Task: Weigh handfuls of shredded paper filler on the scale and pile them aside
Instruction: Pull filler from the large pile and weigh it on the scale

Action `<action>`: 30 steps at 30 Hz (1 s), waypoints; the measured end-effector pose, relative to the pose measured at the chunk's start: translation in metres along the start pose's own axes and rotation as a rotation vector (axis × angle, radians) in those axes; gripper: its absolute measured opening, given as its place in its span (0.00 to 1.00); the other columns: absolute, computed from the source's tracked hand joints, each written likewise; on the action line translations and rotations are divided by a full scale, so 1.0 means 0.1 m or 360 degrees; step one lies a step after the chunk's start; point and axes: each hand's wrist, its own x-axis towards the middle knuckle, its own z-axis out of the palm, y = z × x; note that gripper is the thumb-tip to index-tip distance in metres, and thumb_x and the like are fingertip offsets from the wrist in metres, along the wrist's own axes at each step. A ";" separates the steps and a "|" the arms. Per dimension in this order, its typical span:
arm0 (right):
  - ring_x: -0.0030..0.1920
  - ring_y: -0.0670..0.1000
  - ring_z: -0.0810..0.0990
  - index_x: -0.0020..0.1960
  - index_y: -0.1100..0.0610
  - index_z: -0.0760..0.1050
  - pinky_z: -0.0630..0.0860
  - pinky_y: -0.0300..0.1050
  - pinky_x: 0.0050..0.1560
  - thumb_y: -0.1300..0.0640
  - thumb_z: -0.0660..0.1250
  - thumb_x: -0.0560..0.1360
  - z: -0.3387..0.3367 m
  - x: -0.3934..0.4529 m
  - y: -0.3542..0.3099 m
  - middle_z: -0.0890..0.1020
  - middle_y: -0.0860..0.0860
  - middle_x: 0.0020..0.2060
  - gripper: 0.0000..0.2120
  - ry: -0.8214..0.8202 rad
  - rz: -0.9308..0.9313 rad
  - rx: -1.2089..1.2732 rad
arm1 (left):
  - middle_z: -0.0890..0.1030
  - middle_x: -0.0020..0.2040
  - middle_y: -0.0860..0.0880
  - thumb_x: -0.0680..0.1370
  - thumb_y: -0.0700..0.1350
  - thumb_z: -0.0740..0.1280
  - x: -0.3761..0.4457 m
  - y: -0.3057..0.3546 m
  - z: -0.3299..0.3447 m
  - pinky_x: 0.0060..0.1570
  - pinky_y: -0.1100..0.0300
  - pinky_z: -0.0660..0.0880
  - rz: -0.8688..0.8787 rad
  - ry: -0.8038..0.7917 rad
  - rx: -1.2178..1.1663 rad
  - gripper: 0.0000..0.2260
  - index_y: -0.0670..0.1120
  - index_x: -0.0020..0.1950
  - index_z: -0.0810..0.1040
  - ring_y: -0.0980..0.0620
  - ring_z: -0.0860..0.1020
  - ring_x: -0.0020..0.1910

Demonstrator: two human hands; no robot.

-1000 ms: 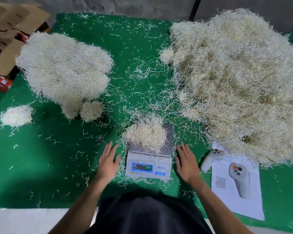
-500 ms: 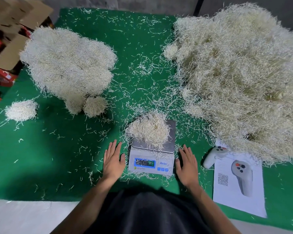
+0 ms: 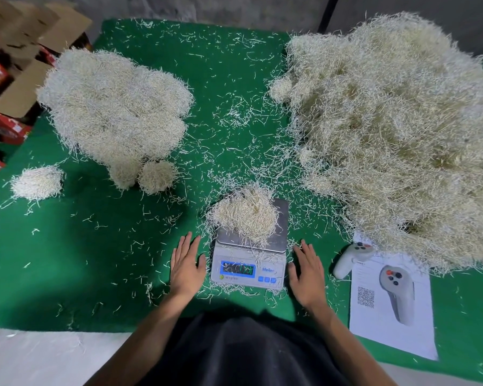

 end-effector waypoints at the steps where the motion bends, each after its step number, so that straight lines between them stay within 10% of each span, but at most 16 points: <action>1: 0.83 0.49 0.48 0.81 0.53 0.63 0.45 0.53 0.82 0.52 0.59 0.85 0.00 0.00 0.00 0.55 0.48 0.82 0.25 0.0008 -0.0002 0.0003 | 0.49 0.83 0.55 0.85 0.45 0.60 0.00 -0.01 0.00 0.80 0.53 0.40 0.0001 -0.0002 0.0002 0.26 0.51 0.82 0.57 0.56 0.43 0.81; 6: 0.82 0.52 0.53 0.79 0.54 0.67 0.50 0.55 0.82 0.54 0.61 0.84 -0.03 0.00 -0.03 0.60 0.49 0.81 0.23 0.0025 0.0005 0.0039 | 0.54 0.82 0.53 0.85 0.46 0.60 0.03 0.00 0.01 0.80 0.55 0.43 -0.0026 0.0022 -0.0021 0.23 0.50 0.80 0.63 0.54 0.49 0.82; 9: 0.72 0.58 0.73 0.72 0.58 0.75 0.69 0.58 0.74 0.52 0.60 0.85 -0.20 0.16 -0.18 0.75 0.54 0.72 0.19 0.0158 0.0134 0.0350 | 0.79 0.62 0.48 0.86 0.51 0.55 0.14 0.25 -0.16 0.65 0.53 0.68 -0.0210 0.0208 -0.0454 0.14 0.49 0.61 0.78 0.53 0.74 0.61; 14: 0.35 0.40 0.81 0.64 0.53 0.77 0.80 0.38 0.34 0.45 0.62 0.84 -0.75 0.70 -0.94 0.84 0.47 0.41 0.16 0.0155 0.0066 0.1043 | 0.70 0.35 0.51 0.86 0.54 0.51 0.47 1.05 -0.53 0.35 0.59 0.66 -0.0347 0.0249 -0.1020 0.18 0.49 0.39 0.66 0.52 0.70 0.33; 17: 0.33 0.47 0.81 0.73 0.62 0.68 0.82 0.44 0.33 0.46 0.63 0.84 -0.77 0.85 -1.46 0.81 0.53 0.41 0.25 -0.0164 0.0190 0.1160 | 0.68 0.31 0.52 0.86 0.56 0.55 0.57 1.43 -0.58 0.31 0.60 0.65 -0.0269 0.0035 -0.1048 0.21 0.45 0.39 0.70 0.51 0.66 0.31; 20: 0.41 0.42 0.81 0.73 0.58 0.66 0.81 0.39 0.46 0.42 0.59 0.81 -0.67 0.77 -1.66 0.82 0.52 0.47 0.27 -0.0363 0.0129 0.1255 | 0.80 0.59 0.51 0.78 0.69 0.61 0.57 1.59 -0.61 0.58 0.50 0.74 -0.0239 -0.0129 -0.1218 0.30 0.48 0.70 0.75 0.51 0.77 0.55; 22: 0.48 0.41 0.74 0.67 0.55 0.69 0.75 0.43 0.57 0.43 0.56 0.81 -0.65 0.74 -1.69 0.79 0.43 0.52 0.21 -0.0423 0.0033 0.1307 | 0.65 0.78 0.52 0.72 0.73 0.67 0.59 1.58 -0.65 0.68 0.49 0.64 -0.0246 -0.0118 -0.1233 0.43 0.53 0.80 0.62 0.50 0.67 0.74; 25: 0.34 0.48 0.71 0.46 0.56 0.71 0.73 0.48 0.42 0.42 0.54 0.84 -0.78 0.87 -1.63 0.74 0.46 0.33 0.19 -0.0447 0.0136 0.1516 | 0.62 0.80 0.47 0.74 0.59 0.75 0.68 1.52 -0.69 0.68 0.53 0.62 -0.0205 -0.0124 -0.1278 0.40 0.51 0.80 0.61 0.47 0.66 0.75; 30: 0.30 0.50 0.73 0.56 0.64 0.75 0.72 0.42 0.33 0.55 0.64 0.83 -1.01 1.23 -1.42 0.78 0.56 0.37 0.11 -0.0814 0.0267 0.1455 | 0.65 0.78 0.43 0.75 0.47 0.75 0.69 1.55 -0.68 0.70 0.47 0.63 -0.0218 -0.0165 -0.1414 0.35 0.49 0.79 0.64 0.48 0.68 0.72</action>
